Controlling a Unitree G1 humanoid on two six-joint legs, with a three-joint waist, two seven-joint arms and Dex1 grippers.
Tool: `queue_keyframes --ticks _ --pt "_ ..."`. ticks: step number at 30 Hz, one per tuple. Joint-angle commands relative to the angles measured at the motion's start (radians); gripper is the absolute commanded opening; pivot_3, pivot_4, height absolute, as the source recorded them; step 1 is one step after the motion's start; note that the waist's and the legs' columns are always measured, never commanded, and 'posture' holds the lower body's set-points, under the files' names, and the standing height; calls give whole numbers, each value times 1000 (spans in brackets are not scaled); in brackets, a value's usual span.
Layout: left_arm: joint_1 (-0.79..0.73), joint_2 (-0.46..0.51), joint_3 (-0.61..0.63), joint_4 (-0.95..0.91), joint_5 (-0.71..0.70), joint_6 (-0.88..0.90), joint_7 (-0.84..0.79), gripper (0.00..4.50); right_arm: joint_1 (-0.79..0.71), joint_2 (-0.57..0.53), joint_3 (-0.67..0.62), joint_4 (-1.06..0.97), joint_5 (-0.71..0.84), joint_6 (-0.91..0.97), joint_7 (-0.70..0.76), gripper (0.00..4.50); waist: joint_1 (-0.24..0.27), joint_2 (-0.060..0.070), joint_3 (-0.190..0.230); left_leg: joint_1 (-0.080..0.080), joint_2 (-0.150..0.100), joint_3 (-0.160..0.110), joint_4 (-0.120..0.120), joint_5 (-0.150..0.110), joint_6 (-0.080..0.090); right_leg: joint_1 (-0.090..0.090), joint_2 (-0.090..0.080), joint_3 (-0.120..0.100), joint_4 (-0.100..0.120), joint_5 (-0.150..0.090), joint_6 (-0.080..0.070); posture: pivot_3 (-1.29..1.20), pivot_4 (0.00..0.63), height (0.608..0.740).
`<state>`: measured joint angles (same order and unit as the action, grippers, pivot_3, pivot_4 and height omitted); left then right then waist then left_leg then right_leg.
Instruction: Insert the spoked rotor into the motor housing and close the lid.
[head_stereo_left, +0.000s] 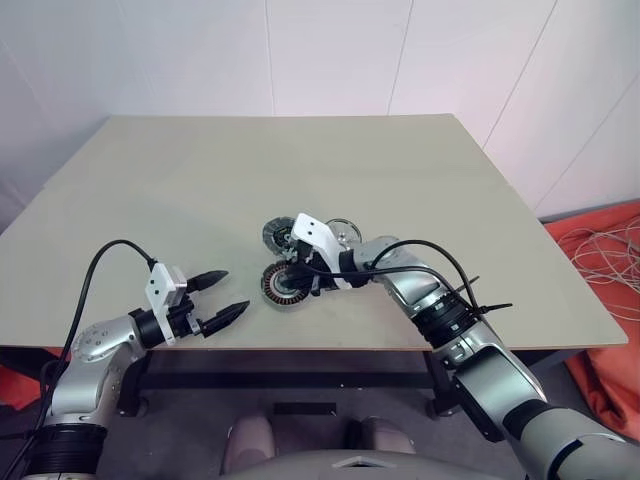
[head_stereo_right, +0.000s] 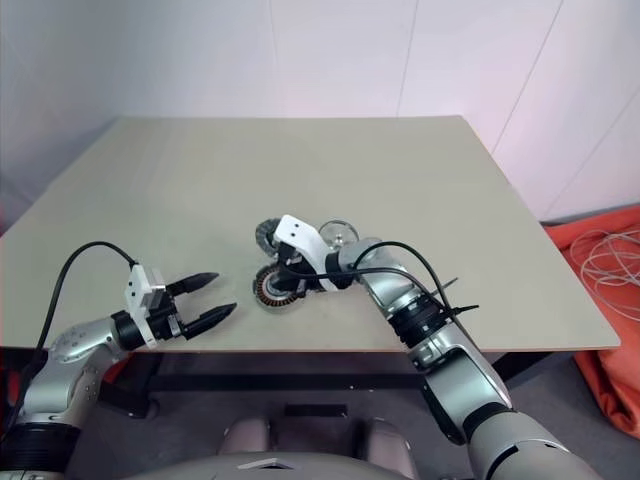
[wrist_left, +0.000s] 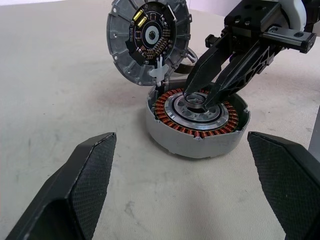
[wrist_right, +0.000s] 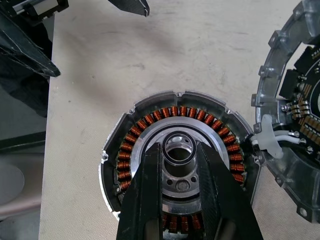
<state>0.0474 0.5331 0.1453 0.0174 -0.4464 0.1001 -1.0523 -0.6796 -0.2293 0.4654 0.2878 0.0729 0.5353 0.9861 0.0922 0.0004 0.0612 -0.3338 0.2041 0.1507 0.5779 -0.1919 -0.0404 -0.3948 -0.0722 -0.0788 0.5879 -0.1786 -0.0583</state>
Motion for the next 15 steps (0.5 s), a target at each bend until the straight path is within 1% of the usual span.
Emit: queue_keyframes --ticks 1,15 --pt "-21 8 3 -30 -12 -10 -4 4500 -13 0 -21 -6 3 -11 3 660 0 0 0 0 0 0 0 0 0 0 0 0 0 0 0 0 0 740" --pt "-30 7 4 -22 -7 -16 -1 4500 1 -4 -25 1 12 2 8 660 0 0 0 0 0 0 0 0 0 0 0 0 0 0 0 0 0 740"
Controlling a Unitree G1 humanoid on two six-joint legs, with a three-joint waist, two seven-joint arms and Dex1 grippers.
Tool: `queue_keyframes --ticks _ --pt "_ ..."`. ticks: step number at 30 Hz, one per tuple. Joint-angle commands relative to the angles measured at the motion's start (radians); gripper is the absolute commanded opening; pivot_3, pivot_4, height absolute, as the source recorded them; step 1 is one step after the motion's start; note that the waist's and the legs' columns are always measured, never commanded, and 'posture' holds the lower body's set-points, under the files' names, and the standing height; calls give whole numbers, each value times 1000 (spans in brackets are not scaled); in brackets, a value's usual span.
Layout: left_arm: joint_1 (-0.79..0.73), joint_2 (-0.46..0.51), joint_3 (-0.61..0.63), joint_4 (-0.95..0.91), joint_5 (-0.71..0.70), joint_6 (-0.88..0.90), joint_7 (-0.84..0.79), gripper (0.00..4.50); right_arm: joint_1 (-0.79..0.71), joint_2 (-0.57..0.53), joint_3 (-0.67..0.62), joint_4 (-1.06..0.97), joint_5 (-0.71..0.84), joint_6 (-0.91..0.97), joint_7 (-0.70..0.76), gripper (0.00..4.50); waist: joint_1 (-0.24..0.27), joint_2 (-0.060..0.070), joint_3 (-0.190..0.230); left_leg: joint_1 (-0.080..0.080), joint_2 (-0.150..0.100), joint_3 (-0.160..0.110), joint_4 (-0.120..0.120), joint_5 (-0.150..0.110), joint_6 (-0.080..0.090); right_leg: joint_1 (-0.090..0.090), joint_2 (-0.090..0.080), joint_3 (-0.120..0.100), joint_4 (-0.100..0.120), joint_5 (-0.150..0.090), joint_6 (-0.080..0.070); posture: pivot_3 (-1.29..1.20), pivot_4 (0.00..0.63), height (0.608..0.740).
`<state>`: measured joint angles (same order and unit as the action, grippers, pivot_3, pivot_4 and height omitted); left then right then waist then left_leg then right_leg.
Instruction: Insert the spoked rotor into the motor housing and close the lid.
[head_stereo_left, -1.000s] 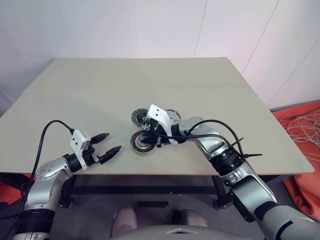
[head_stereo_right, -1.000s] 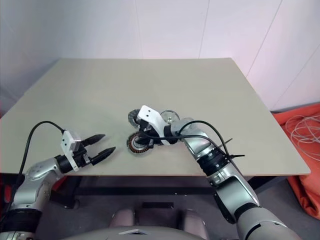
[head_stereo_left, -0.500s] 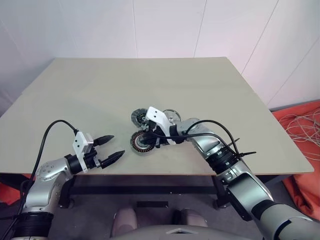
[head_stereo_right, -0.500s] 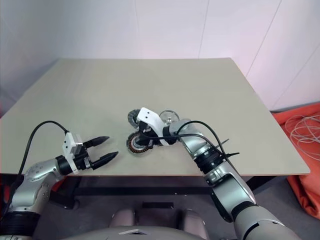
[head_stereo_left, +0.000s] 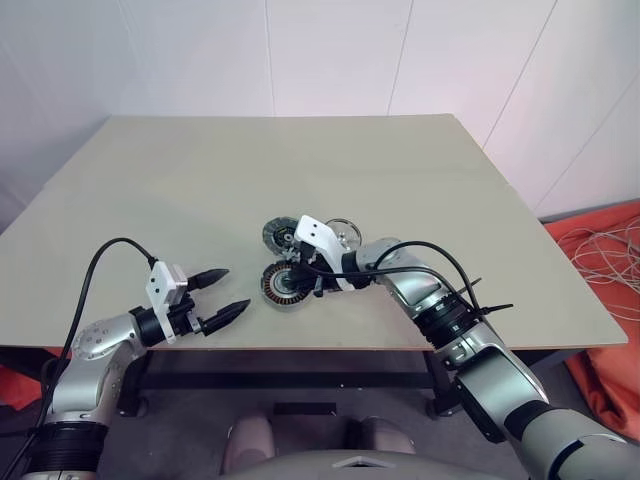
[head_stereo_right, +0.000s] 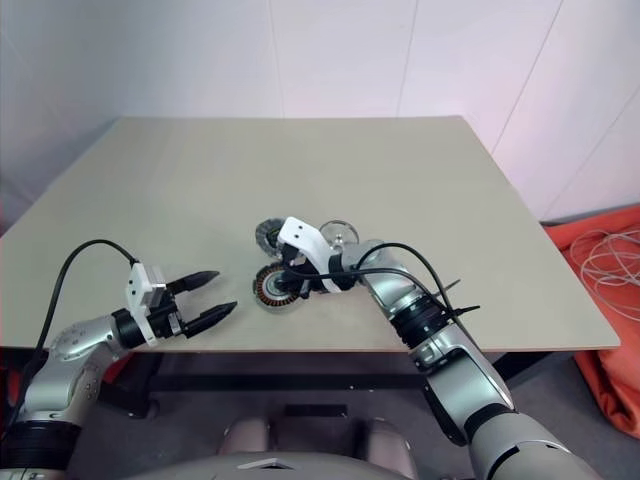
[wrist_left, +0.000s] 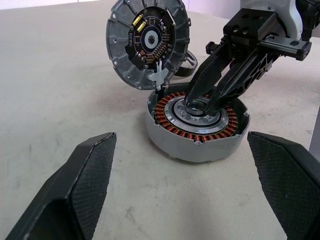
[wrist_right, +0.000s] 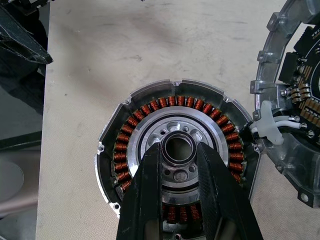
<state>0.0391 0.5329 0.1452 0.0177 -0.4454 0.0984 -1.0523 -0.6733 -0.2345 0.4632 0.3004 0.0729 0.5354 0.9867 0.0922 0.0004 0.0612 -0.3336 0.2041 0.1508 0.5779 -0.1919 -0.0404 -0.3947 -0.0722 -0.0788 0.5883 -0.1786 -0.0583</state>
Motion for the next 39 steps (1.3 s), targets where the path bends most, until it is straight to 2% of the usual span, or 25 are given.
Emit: queue_keyframes --ticks 1,3,4,13,14,21,24,35,39 --pt "-24 7 4 -22 -7 -15 -2 4500 -5 1 -24 -12 14 5 9 660 0 0 0 0 0 0 0 0 0 0 0 0 0 0 0 0 0 740" --pt "-24 7 4 -22 -7 -16 -2 4500 -2 1 -24 -17 16 11 13 660 0 0 0 0 0 0 0 0 0 0 0 0 0 0 0 0 0 740" --pt "-25 6 3 -21 -6 -16 -2 4500 -1 1 -24 -19 16 13 14 1379 0 0 0 0 0 0 0 0 0 0 0 0 0 0 0 0 0 740" --pt "-30 7 0 -17 0 -17 0 4500 -15 0 -50 -72 33 40 13 4338 1 0 0 0 0 0 0 0 0 0 0 0 0 0 0 0 0 740" --pt "-31 7 0 -17 0 -17 1 4500 -17 -1 -56 -86 41 47 16 4469 1 0 0 0 0 0 0 0 0 0 0 0 0 0 0 0 0 740" --pt "-39 2 -6 -8 7 -22 3 4500 -27 3 -108 -164 105 141 16 4469 1 0 0 0 0 0 0 0 0 0 0 0 0 0 0 0 0 740" --pt "-41 -1 -9 -6 9 -26 5 4500 -14 -6 -103 -170 113 154 16 3910 1 0 0 0 0 0 0 0 0 0 0 0 0 0 0 0 0 740" --pt "-46 1 -15 0 14 -33 15 4500 -2 0 -96 -153 110 175 3 14 1 0 0 0 0 0 0 0 0 0 0 0 0 0 0 0 0 740" --pt "-50 1 -15 5 16 -36 16 4500 3 -1 -77 -130 92 154 0 14 1 0 0 0 0 0 0 0 -1 0 0 0 0 0 0 0 0 740"
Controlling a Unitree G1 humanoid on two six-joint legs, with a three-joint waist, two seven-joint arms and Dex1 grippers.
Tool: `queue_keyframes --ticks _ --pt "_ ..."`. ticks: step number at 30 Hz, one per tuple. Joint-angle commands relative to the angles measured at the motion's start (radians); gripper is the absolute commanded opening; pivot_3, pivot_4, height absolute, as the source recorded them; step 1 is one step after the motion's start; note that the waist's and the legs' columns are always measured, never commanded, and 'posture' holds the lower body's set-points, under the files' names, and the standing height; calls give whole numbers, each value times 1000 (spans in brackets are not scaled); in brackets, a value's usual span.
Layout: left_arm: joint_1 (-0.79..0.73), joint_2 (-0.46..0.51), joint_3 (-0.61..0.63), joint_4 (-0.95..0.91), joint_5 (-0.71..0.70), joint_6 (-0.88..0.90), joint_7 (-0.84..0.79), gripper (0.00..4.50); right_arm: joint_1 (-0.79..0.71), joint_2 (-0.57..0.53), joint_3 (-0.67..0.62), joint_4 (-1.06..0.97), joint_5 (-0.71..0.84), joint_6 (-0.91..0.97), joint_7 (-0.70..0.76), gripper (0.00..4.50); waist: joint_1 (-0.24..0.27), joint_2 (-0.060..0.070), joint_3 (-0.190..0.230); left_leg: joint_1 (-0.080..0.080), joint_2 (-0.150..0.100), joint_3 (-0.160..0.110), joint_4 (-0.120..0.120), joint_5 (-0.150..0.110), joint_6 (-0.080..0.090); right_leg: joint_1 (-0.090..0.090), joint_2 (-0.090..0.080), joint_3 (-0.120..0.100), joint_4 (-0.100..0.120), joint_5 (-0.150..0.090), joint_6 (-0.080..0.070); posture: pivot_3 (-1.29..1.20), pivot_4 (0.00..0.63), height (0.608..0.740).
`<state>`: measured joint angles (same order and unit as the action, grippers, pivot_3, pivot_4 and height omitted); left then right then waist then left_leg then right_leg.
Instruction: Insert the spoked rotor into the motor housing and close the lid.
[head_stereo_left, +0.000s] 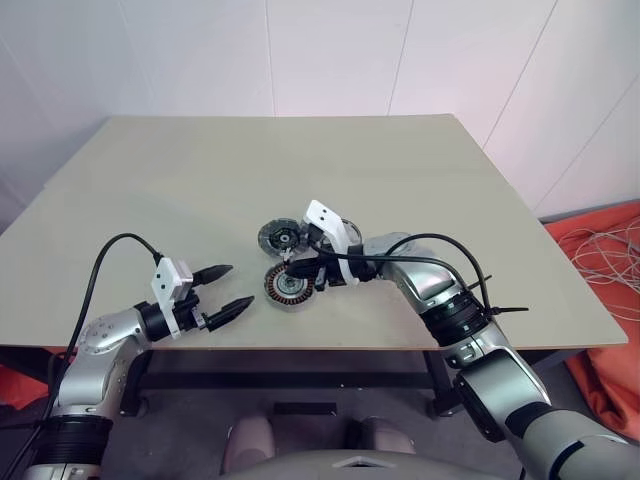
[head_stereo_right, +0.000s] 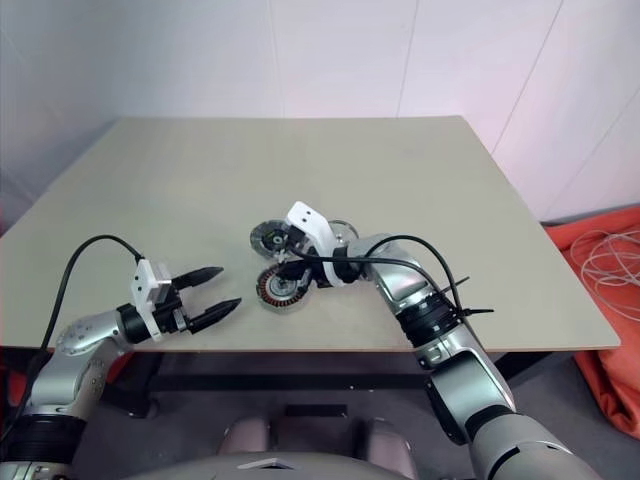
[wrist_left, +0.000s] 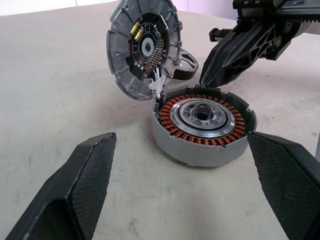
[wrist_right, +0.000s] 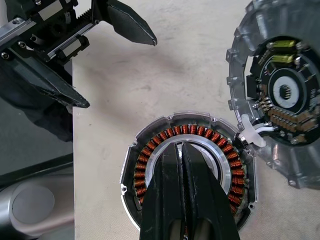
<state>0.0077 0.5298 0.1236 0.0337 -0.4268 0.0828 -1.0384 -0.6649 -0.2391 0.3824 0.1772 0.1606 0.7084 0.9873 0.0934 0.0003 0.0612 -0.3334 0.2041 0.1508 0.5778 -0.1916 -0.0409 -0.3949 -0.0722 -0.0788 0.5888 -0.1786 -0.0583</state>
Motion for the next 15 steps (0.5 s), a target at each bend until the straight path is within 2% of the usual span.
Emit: queue_keyframes --ticks 1,15 --pt "-20 4 7 -10 -2 -20 2 4500 -6 7 7 2 2 -23 -3 14 0 0 0 0 0 0 0 0 0 0 0 0 0 0 0 0 0 740" --pt "-28 3 10 -4 1 -21 5 4500 -24 29 42 200 -71 -114 -43 14 -1 0 0 1 0 0 0 0 0 1 0 0 0 0 0 0 0 740"
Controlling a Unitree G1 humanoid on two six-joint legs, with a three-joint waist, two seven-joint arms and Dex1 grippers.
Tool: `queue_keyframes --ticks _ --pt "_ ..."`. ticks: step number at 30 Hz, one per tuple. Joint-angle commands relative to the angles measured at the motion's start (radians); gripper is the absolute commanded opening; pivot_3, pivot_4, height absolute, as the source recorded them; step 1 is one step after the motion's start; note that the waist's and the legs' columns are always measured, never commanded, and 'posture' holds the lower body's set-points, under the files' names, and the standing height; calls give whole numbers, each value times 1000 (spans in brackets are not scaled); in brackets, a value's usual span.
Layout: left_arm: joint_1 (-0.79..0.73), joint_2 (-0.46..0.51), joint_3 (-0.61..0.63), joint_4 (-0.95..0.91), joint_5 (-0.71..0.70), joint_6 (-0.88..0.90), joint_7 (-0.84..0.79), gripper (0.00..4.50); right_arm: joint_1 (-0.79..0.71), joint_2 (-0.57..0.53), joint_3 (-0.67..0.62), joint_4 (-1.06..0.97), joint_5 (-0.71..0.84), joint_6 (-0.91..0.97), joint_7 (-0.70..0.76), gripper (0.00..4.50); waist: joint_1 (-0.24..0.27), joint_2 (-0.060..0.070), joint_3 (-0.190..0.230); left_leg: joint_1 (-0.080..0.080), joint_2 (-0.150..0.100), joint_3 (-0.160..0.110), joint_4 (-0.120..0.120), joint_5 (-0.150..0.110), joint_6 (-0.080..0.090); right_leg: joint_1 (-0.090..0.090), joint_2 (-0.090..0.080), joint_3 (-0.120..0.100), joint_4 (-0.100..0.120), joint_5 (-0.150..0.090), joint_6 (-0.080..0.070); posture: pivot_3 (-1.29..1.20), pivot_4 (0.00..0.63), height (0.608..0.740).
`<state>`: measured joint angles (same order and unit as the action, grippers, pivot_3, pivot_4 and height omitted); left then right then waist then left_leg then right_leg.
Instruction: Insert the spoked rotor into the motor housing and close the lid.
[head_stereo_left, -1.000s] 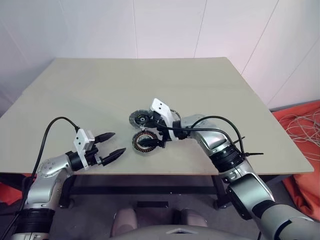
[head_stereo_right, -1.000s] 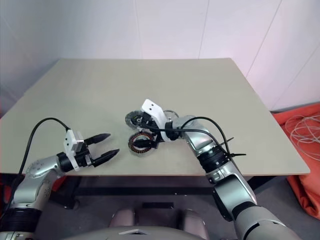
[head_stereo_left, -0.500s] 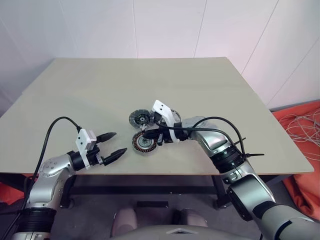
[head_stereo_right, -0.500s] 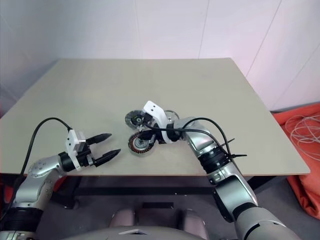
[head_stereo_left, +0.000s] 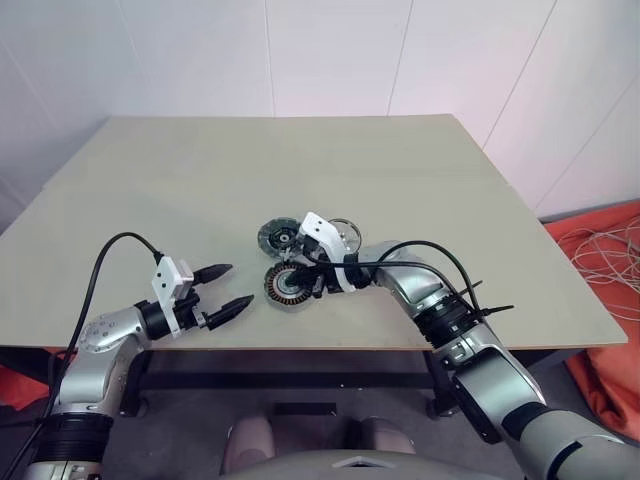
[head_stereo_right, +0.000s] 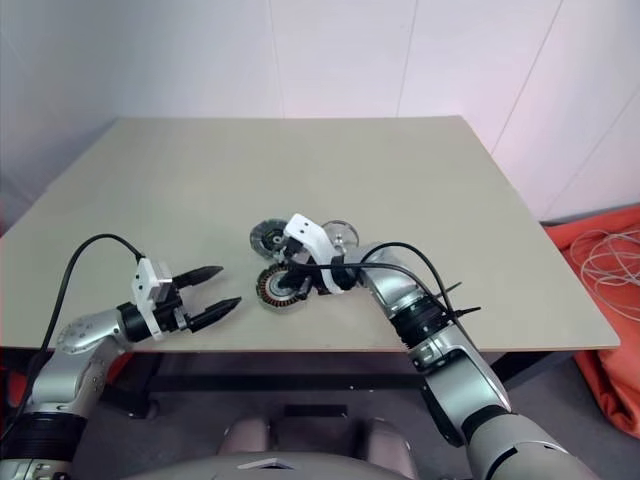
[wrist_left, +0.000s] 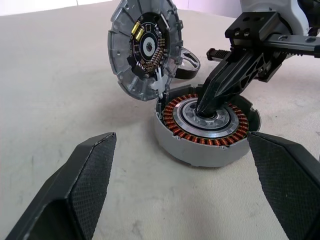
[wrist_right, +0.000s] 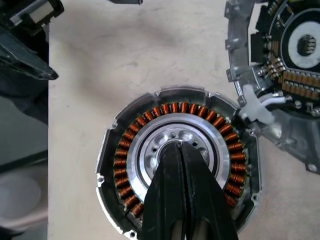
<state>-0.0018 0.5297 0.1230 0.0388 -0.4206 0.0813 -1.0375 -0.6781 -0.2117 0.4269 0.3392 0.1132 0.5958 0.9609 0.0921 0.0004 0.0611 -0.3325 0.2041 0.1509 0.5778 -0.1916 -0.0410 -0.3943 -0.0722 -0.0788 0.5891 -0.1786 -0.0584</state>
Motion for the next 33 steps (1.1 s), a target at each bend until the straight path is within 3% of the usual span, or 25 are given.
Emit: queue_keyframes --ticks 1,15,27,33 --pt "-19 3 11 -9 -5 -20 4 4500 -11 3 -6 44 -20 1 -17 14 0 0 0 0 0 0 0 0 0 0 0 0 0 0 0 0 0 740" --pt "-32 4 4 2 -1 -24 2 4500 -4 6 -117 -42 95 75 14 14 1 0 0 3 0 -1 0 0 0 3 0 0 -1 0 0 0 0 740" --pt "-35 0 3 6 0 -25 8 4500 35 -19 -7 -23 13 12 28 14 1 0 0 -2 0 1 -1 0 0 -1 0 0 0 0 0 0 0 740" --pt "-35 -2 2 7 1 -27 11 4500 26 -3 -49 -61 63 39 29 14 1 0 0 1 0 0 -1 0 0 0 0 0 0 0 0 0 0 740"
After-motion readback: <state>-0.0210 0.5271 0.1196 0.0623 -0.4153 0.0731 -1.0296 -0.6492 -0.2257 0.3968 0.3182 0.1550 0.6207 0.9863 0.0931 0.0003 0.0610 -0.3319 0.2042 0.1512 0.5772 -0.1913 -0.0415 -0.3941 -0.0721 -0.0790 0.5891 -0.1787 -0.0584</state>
